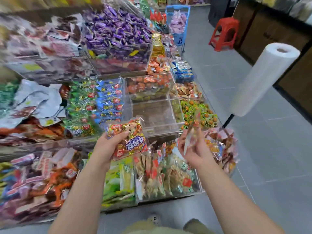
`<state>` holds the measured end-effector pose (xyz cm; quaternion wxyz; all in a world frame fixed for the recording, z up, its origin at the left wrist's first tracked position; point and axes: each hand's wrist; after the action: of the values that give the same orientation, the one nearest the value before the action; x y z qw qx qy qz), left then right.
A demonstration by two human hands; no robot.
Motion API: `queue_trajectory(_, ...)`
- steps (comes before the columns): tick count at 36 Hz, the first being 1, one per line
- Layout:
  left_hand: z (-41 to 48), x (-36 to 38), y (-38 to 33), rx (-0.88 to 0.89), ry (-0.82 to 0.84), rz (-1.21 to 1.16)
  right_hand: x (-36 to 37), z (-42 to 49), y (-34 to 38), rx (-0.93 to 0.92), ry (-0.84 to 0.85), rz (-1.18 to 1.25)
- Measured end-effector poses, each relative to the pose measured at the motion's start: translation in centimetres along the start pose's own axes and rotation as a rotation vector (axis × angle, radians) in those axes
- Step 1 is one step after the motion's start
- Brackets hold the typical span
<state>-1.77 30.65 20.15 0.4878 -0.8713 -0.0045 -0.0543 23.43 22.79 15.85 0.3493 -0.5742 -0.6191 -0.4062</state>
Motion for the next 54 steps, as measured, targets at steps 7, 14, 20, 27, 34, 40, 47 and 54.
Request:
queue_trajectory(7,2.3,-0.3,-1.3,0.038,-0.006,-0.102,3.2,2.4,0.3,-0.001,-0.088,-0.316)
queue_trajectory(14,4.0,0.1,-3.9,0.113,-0.082,-0.147,5.4,8.0,3.0,-0.062,-0.107,-0.659)
queue_trajectory(20,5.7,1.1,-6.4,0.148,-0.092,-0.132,7.5,14.0,4.7,-0.043,-0.196,-0.881)
queue_trajectory(27,9.3,0.8,-9.4,0.09,-0.111,-0.13,9.6,19.9,3.7,-0.031,-0.23,-1.12)
queue_trajectory(34,14.2,-0.4,-11.6,0.035,-0.084,-0.112,8.9,26.7,0.9,-0.042,-0.312,-1.376)
queue_trajectory(40,18.1,-1.4,-12.2,-0.011,-0.072,-0.068,6.4,33.3,-1.3,-0.191,-0.351,-1.363)
queue_trajectory(47,19.7,-3.0,-11.9,-0.042,-0.073,-0.112,4.5,37.8,-2.6,-0.235,-0.294,-1.286)
queue_trajectory(54,19.9,-3.6,-11.9,-0.074,-0.081,-0.106,2.0,37.8,-4.0,-0.417,-0.411,-1.607)
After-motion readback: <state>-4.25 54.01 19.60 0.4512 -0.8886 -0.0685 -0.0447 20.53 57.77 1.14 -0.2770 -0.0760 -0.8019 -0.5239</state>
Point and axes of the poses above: each hand's wrist, its own z-axis towards the middle knuckle, its own x-axis out of the palm, y = z × x, and after that the axes turned 3 degrees about -x, right-handed
